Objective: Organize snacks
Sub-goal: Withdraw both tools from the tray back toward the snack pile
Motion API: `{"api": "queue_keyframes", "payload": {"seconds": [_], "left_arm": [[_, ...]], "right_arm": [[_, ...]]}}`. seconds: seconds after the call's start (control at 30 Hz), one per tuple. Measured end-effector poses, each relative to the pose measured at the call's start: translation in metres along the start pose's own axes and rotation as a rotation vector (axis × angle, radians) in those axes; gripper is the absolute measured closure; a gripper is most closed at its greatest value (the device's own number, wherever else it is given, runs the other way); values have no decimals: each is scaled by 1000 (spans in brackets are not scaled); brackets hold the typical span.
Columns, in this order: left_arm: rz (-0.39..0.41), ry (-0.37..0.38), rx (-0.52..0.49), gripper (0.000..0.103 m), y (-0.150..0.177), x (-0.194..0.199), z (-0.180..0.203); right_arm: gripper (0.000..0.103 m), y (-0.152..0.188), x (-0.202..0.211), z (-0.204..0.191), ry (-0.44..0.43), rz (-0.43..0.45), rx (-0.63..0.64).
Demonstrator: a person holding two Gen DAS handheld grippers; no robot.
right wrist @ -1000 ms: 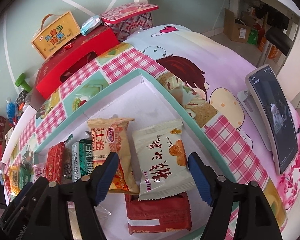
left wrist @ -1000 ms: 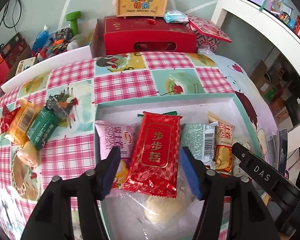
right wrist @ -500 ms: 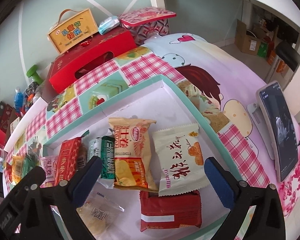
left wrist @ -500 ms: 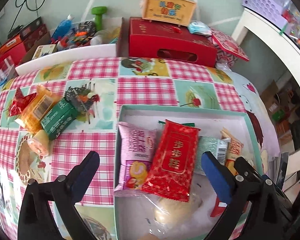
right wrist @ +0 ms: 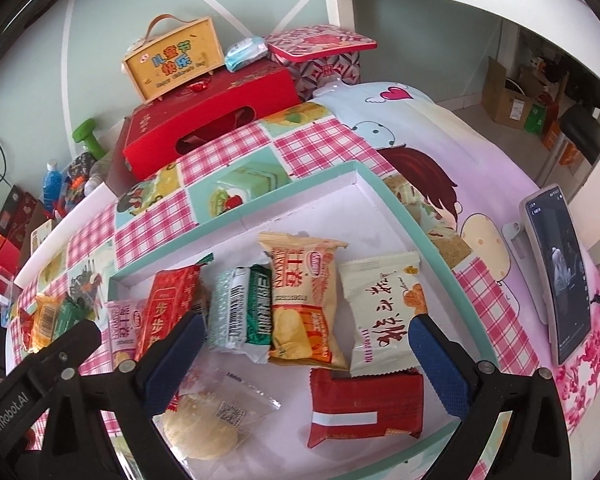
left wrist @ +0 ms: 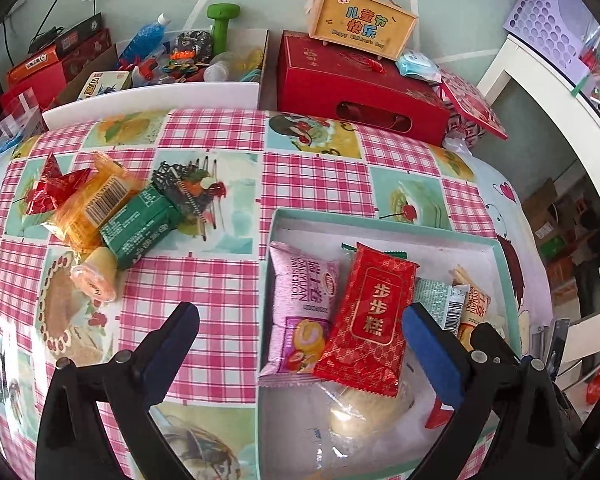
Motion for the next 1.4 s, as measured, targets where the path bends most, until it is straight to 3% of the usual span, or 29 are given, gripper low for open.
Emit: {"api": "queue_keyframes", "payload": {"seconds": [0.37,0.53,0.93,1.4], "left_arm": [[9,-16,29,2,-7,14,-41],[12,18,72,2,-8,20,-59],[22,-54,139,2,-2,27,-126],[2,-32,245,2,8,25,-185]], "right_arm": [[0,6,9,-41,-37,15,82],[0,10,12,-62,-51,18,128],[0,34,14,-124,-99,7,284],[0,63,2,-180,-154,-16,373]]}}
Point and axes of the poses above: each gripper's, at about its wrist camera, not at the fingertips, and x roughly against the way its jaws point, z to its right, y to its underside, the point moved 7 cm from there along -x, roughly the way its jaws point, and after that the axes turned 3 degrees about x, right-handed, at the moved point
